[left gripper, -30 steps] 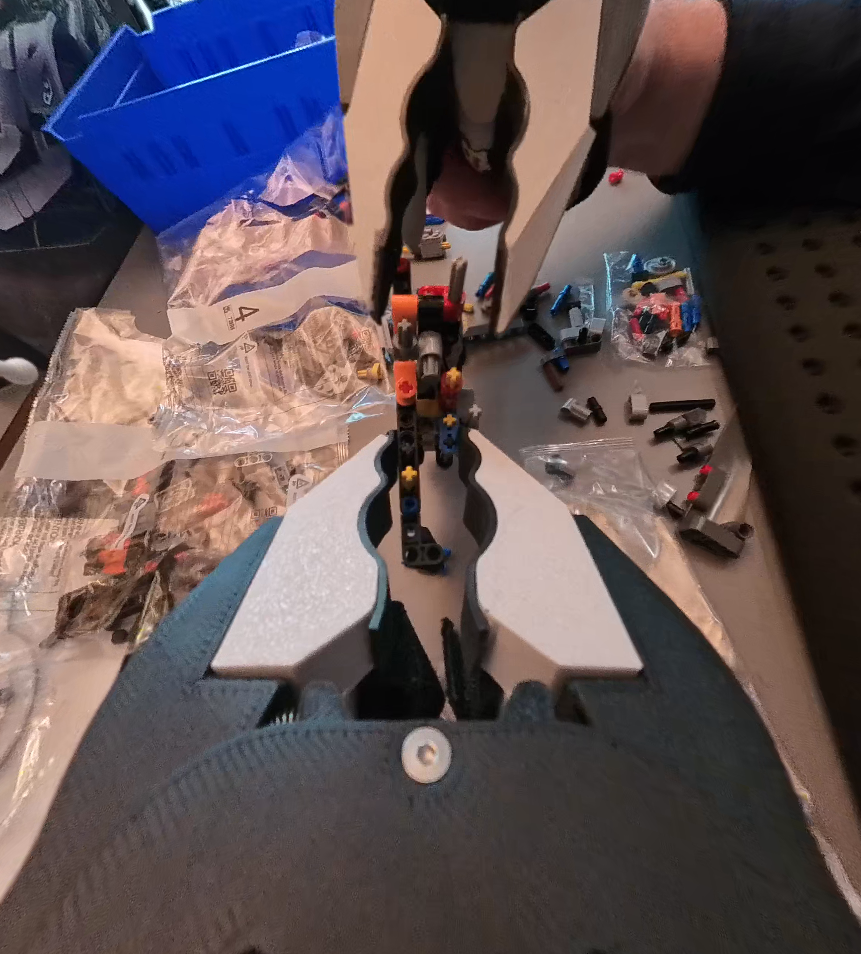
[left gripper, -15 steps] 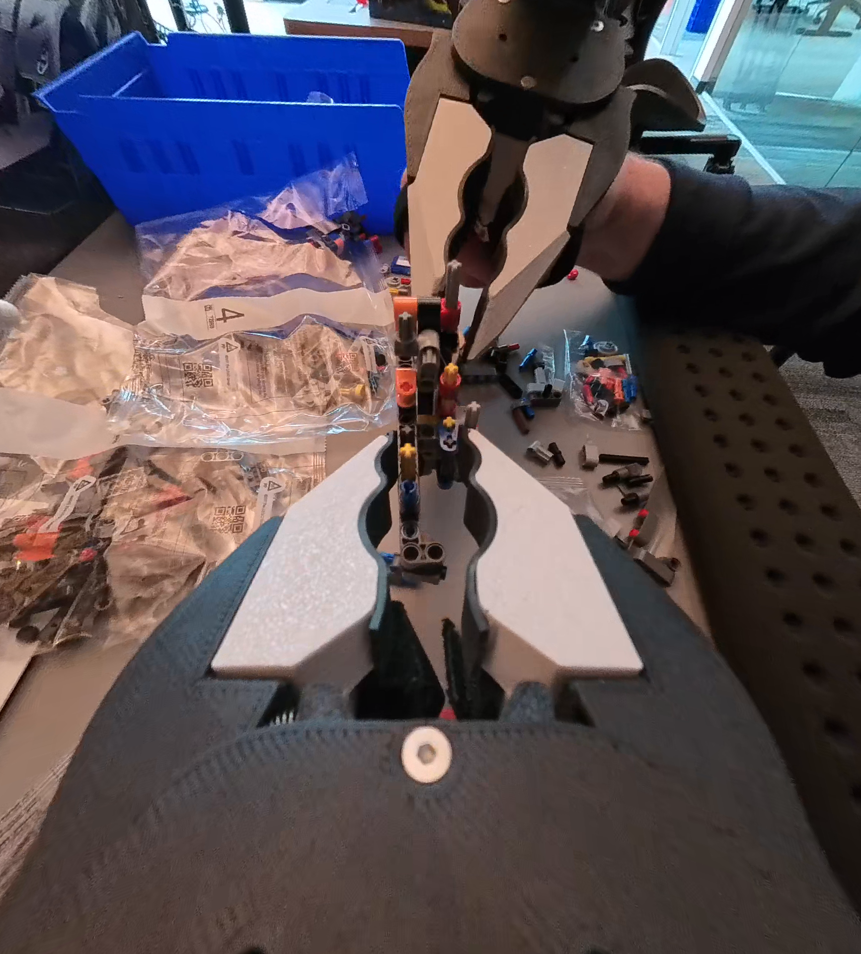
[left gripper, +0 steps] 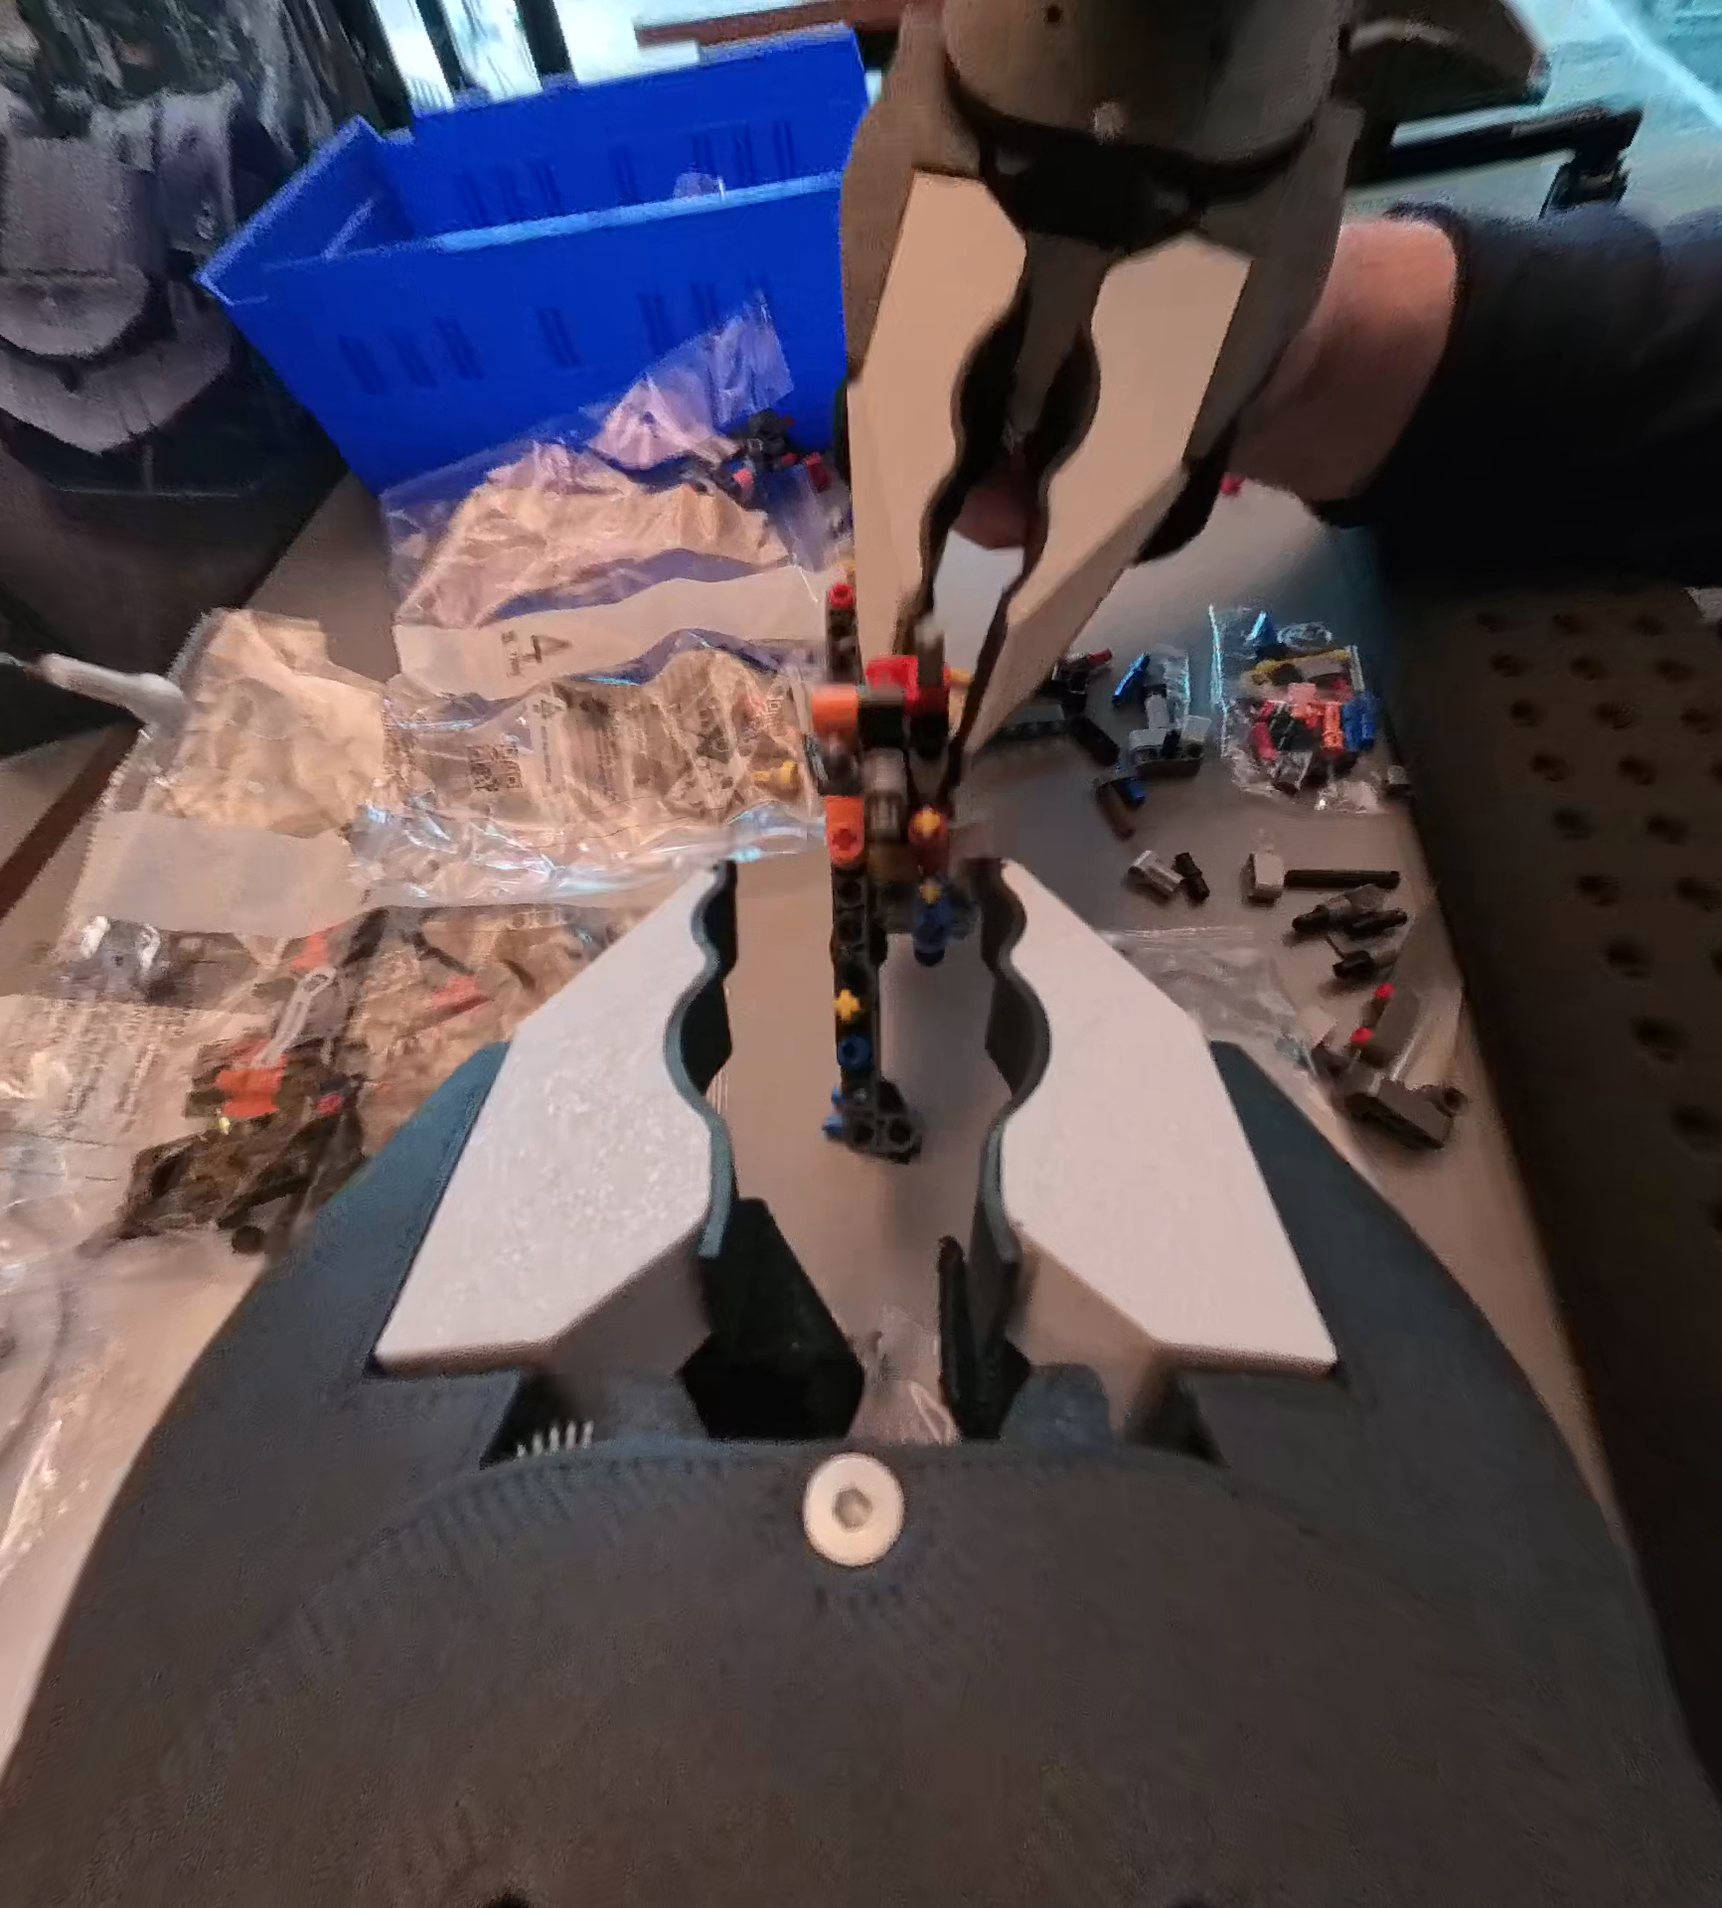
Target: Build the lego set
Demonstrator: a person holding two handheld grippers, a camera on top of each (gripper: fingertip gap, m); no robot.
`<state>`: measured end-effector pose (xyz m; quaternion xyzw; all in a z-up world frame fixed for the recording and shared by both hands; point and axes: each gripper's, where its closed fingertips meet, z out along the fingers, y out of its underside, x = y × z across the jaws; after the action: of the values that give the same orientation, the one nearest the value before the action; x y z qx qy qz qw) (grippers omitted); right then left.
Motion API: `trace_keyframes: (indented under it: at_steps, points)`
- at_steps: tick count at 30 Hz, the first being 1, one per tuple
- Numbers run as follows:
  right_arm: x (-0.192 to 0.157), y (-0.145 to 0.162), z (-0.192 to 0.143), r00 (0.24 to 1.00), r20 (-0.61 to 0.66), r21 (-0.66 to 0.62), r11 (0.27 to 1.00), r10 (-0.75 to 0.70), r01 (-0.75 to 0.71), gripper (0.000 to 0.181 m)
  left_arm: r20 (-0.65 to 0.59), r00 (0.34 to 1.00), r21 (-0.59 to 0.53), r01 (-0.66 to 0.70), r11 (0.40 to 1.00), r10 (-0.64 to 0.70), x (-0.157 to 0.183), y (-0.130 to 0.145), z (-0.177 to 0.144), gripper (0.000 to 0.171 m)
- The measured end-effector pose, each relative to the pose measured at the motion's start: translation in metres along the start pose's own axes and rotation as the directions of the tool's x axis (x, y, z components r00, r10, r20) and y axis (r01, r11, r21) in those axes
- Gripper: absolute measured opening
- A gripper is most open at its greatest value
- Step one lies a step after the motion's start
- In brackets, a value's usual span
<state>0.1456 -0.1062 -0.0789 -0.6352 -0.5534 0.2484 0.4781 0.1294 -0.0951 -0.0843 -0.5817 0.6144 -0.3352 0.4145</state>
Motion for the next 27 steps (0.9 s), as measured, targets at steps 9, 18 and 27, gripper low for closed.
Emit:
trace_keyframes:
  at_steps: [9, 18, 27]
  points:
    - [-0.010, 0.002, 0.014, 0.992, -0.028, -0.091, 0.989, -0.120, 0.117, 0.009, 0.003, 0.994, -0.033, -0.108, 0.994, 0.108, 0.013, -0.004, 0.009, 0.031]
    - [-0.010, 0.000, 0.013, 0.995, -0.025, -0.070, 0.993, -0.100, 0.098, 0.009, 0.025, 0.993, 0.019, -0.118, 0.993, 0.117, 0.013, -0.012, 0.007, 0.022]
    - [-0.008, -0.014, 0.003, 0.999, -0.014, 0.038, 0.998, -0.040, 0.041, 0.009, -0.010, 1.000, 0.145, -0.010, 0.989, 0.012, 0.013, -0.030, 0.000, 0.019]
